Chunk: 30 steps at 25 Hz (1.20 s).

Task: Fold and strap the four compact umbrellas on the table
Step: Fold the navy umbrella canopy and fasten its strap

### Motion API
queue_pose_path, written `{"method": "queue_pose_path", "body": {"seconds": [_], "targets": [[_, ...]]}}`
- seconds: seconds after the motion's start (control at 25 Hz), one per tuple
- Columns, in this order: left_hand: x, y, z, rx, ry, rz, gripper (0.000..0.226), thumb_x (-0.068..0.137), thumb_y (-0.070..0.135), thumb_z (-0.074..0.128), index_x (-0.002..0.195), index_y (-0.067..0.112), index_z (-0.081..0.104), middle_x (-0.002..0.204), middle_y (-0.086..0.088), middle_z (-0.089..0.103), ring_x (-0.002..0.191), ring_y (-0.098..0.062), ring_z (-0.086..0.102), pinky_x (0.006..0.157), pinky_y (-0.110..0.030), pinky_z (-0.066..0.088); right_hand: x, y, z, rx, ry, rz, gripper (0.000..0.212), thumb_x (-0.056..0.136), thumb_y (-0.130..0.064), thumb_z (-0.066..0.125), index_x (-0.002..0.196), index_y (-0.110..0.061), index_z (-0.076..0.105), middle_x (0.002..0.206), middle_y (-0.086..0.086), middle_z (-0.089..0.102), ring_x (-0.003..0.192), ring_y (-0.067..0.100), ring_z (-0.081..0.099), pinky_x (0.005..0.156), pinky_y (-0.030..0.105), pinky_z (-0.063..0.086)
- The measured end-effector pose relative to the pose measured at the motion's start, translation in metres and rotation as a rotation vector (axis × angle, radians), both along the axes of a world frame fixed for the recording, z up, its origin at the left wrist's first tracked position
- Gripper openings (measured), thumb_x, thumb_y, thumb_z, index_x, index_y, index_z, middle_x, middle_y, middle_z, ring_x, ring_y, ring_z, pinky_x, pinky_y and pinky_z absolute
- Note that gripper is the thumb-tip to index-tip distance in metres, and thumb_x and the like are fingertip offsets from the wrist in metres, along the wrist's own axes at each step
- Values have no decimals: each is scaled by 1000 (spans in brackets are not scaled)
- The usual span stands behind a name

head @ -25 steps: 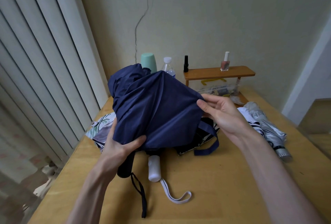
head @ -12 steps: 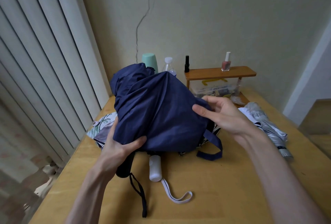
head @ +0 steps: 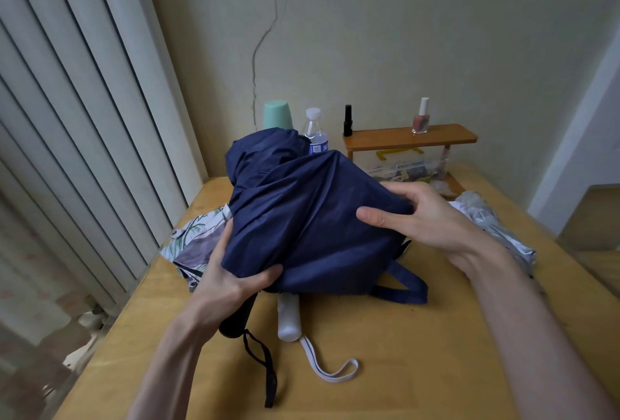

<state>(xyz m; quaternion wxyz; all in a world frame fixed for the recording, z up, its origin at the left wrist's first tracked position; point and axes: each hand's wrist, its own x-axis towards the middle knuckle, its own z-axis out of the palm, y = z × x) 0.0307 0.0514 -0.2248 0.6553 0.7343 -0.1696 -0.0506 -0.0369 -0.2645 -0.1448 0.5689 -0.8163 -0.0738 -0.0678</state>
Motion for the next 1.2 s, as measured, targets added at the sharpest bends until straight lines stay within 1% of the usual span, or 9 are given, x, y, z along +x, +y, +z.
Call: {"method": "queue_pose_path", "body": {"seconds": [0.12,0.2,0.28,0.52,0.72,0.84,0.96,1.08,1.2], "targets": [[2,7,0,9,9,12,137,44,51,100,163,40,32,151,10,55,127,-5,63,110,-38,53,1,-8,-1,-116,67,-74,39,77,-48,81,87,-10,83,92,2,81,92,18,77,82,30,58],[2,11,1,-17,32,30,139,41,48,100,162,37,33,145,5,60,112,-8,71,96,-34,61,-2,-17,1,-111,42,-83,38,71,-47,81,89,-14,84,92,-1,82,90,15,78,82,27,62],[2,14,3,-40,35,45,140,39,45,98,162,33,34,140,0,62,95,-7,76,76,-24,63,-1,-24,1,-44,-2,-103,33,70,-39,84,89,-12,83,90,2,81,88,19,78,79,25,63],[0,8,2,-81,48,113,121,64,19,101,163,28,32,134,0,60,77,1,74,62,-14,57,7,-15,-4,279,-108,-271,29,68,-12,88,94,-12,75,92,4,81,91,19,79,81,24,63],[4,7,-1,-142,56,160,115,44,46,100,147,25,52,131,-9,69,102,-29,74,77,-38,60,19,17,-13,551,14,-165,39,93,-32,78,128,-19,71,123,3,77,118,19,72,101,32,55],[4,1,1,-169,31,147,106,54,37,104,146,24,53,133,-7,69,108,-26,74,86,-42,62,20,30,-16,360,12,-270,25,97,-25,73,118,-12,76,101,-2,82,94,15,76,66,19,56],[2,-9,4,-200,54,109,92,61,30,104,138,16,57,126,-22,69,85,-17,76,66,-29,61,12,32,-3,375,-88,-253,18,99,-15,69,116,-16,75,105,-4,82,93,9,77,65,16,56],[-7,-15,10,-226,63,28,104,29,60,103,116,23,61,99,4,80,76,-9,73,63,-20,57,-1,47,26,484,-104,-190,24,100,-10,67,124,-11,70,111,4,81,103,16,77,82,22,61],[-10,-19,13,-145,53,-58,101,21,66,101,100,15,65,77,6,71,69,-11,63,61,-24,50,3,74,66,571,-60,-125,35,100,-4,66,135,-9,59,99,13,79,79,19,78,62,26,62]]}}
